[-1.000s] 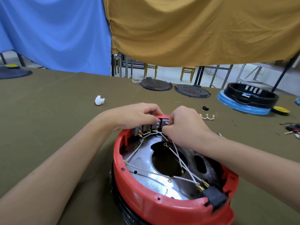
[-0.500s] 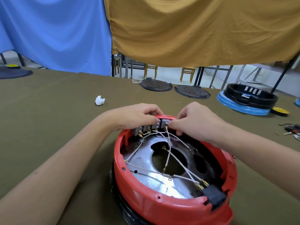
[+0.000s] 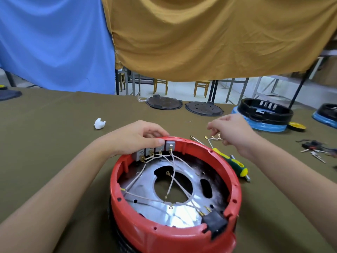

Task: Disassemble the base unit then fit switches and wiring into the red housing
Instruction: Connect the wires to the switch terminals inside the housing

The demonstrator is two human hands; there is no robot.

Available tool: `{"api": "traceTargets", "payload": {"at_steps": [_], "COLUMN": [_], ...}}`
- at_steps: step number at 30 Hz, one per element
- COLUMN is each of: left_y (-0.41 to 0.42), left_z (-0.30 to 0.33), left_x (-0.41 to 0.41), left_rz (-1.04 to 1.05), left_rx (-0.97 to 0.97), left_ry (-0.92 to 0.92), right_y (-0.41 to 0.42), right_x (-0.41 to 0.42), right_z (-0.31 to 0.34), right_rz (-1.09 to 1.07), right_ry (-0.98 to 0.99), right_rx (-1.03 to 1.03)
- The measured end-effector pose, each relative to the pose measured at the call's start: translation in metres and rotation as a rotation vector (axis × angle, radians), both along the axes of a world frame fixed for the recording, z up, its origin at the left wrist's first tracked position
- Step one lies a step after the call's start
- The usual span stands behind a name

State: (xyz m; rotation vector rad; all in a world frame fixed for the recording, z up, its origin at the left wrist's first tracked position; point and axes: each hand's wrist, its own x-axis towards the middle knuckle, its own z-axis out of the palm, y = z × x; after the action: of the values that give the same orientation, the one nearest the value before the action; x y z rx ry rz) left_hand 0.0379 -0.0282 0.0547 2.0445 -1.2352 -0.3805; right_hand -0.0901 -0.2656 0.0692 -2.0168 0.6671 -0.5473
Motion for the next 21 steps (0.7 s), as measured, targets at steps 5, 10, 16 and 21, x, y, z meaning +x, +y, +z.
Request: {"api": "traceTargets", "payload": {"at_steps": [5, 10, 16, 21], "left_y": [0.002, -0.004, -0.012, -0.017], "left_z": [-0.003, -0.009, -0.018, -0.02], "left_x": [0.005, 0.008, 0.011, 0.008], "left_rz": [0.038, 0.035, 0.119, 0.137], "left_rx": [-0.05, -0.089, -0.268, -0.282], "left_ry": [0.089, 0.113, 0.205, 0.208], "right_y": [-0.035, -0.06, -0.068, -0.052], "right_x": [0.012, 0.011, -0.002, -0.004], "right_z": [-0.04, -0.053, -0.052, -0.046], "right_rz": [-0.191, -0.218, -0.014, 0.088], "right_ry": [-0.035, 0.048, 0.274, 0.303], "right_rx": [0.036, -0.118, -0.272, -0.331]}}
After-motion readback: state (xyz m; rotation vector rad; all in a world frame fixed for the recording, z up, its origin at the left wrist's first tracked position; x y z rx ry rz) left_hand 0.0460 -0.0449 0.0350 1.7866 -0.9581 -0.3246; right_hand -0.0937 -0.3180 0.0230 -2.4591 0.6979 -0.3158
